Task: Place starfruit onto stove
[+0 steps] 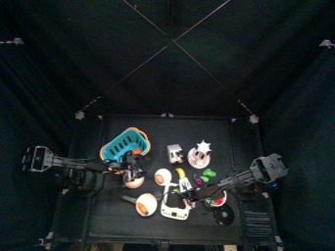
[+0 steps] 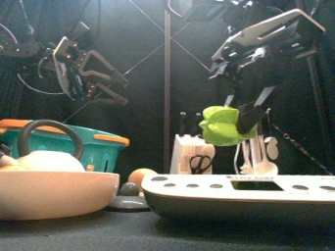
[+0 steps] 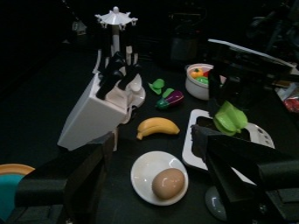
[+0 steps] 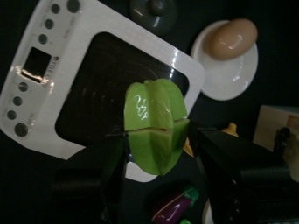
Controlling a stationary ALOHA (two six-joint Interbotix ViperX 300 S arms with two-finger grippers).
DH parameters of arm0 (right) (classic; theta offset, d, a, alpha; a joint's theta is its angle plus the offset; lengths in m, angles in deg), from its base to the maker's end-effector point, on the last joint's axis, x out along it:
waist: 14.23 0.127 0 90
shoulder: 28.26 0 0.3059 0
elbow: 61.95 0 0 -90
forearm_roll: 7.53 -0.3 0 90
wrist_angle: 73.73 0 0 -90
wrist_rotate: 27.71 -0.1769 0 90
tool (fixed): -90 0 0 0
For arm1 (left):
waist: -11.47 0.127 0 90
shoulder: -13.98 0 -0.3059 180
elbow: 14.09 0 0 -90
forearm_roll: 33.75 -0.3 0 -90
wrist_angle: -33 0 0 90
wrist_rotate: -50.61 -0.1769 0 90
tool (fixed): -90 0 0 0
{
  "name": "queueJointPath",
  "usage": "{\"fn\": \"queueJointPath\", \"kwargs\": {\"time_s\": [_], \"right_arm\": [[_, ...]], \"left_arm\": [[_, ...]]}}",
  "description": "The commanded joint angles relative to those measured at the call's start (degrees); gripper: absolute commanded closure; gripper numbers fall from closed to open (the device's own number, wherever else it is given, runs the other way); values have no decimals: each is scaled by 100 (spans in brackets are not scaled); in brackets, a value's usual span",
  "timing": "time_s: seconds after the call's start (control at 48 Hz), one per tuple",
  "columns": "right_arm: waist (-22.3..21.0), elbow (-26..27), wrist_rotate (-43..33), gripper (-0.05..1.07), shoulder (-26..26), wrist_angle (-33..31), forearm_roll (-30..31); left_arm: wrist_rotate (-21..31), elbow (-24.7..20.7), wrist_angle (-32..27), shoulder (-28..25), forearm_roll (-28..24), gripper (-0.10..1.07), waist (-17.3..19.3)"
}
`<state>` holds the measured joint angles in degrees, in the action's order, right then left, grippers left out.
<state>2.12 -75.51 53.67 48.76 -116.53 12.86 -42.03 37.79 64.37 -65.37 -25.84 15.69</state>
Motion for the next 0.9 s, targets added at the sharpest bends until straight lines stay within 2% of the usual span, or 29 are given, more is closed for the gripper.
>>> {"fn": "queueJointPath", "kwargs": {"time_s": [0.0,0.375,0.521,0.625,0.875], "right_arm": [[-18,404,554,48,-26,-132,-334],[-422,967,3226,49,-343,-914,-1749],[-527,1063,4043,49,-483,-940,-1960],[-536,1090,4368,50,-598,-949,-1951],[-562,1257,4535,48,-853,-967,-1925]], "left_arm": [[0,-70,44,26,0,-4,9],[0,-62,44,26,0,-4,18],[9,-44,35,26,0,-4,9],[9,-26,35,26,0,-4,18],[0,-9,35,26,114,-4,18]]}}
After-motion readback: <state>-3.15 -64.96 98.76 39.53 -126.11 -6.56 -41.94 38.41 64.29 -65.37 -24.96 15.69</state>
